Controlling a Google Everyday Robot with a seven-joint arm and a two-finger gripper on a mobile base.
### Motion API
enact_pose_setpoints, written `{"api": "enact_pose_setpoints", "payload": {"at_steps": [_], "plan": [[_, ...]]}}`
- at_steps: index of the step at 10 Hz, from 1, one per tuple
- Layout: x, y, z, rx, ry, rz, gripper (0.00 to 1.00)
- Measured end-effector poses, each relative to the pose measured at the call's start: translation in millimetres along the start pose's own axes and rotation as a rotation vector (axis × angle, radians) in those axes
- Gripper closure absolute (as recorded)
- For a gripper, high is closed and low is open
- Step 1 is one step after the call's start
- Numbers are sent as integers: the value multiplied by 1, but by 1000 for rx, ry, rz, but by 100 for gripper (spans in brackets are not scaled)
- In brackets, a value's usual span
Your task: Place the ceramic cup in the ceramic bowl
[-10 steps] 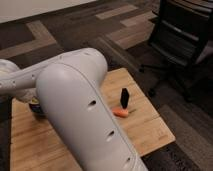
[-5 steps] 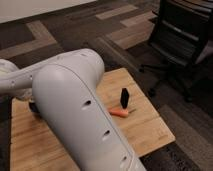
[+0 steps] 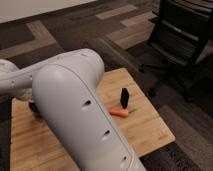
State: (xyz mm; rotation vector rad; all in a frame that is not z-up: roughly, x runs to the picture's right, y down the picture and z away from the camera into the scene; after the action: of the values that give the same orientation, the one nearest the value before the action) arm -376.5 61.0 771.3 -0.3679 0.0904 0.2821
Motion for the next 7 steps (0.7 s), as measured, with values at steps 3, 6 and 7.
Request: {"api": "enact_pose_setpoints", "payload": {"at_steps": [3,6,7], "plan": [[-1,-1,0,0,-1,-3,20],[-11,-5,-20,21,-18,-20,20],[-16,-7,-32,31,-33,-30,20]]}}
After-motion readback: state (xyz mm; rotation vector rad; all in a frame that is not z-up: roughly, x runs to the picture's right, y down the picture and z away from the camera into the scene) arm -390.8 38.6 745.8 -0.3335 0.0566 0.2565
